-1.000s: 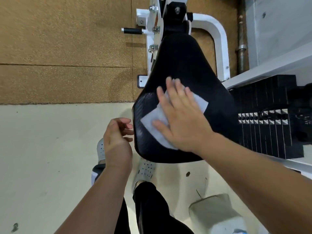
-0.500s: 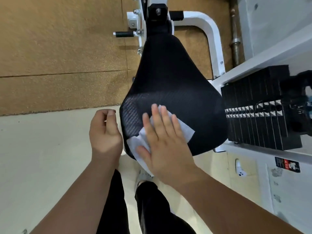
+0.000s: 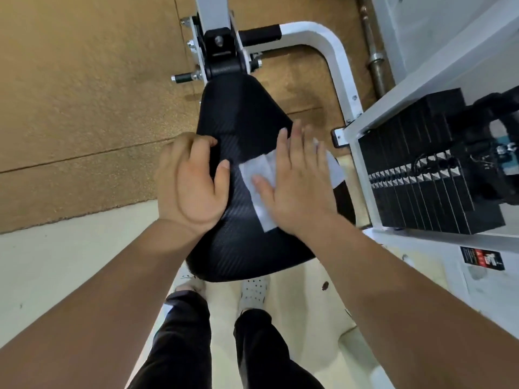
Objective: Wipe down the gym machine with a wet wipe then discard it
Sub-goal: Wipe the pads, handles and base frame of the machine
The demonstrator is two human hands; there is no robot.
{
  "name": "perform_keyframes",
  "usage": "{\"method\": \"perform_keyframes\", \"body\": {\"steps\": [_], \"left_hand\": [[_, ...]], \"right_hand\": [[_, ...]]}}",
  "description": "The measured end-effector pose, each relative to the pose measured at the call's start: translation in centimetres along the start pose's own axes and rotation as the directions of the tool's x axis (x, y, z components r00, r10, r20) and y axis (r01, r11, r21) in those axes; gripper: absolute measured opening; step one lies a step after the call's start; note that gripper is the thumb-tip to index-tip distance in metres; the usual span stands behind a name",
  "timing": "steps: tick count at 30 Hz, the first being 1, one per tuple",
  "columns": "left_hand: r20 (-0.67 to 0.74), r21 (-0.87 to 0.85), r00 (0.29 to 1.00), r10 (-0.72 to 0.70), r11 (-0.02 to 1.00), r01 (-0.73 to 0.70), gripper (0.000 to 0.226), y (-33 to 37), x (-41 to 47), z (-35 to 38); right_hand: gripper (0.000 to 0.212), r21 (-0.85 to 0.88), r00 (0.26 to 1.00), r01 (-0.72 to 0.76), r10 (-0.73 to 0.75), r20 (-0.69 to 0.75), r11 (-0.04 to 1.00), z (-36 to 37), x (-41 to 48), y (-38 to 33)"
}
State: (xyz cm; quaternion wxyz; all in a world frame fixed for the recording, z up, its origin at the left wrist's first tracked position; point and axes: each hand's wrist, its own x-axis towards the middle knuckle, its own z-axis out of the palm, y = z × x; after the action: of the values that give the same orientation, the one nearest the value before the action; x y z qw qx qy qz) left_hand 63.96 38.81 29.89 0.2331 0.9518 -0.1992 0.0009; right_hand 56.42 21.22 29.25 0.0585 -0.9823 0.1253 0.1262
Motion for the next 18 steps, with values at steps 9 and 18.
{"method": "perform_keyframes", "body": {"steps": [9,18], "left_hand": [[0.025,0.071,1.000,0.009,0.997,-0.010,0.033,0.3,-0.1,2.0],[-0.081,-0.102,0.996,0.040,0.994,-0.048,0.045,-0.4,-0.2,2.0]], "right_hand": [[0.084,-0.010,0.993,0.101,-0.100,0.061,0.995,1.4,-6.9,5.9],[0.083,0.022,0.985,0.157,-0.158,0.070,0.987,-2.2,14.6,-2.3]]}}
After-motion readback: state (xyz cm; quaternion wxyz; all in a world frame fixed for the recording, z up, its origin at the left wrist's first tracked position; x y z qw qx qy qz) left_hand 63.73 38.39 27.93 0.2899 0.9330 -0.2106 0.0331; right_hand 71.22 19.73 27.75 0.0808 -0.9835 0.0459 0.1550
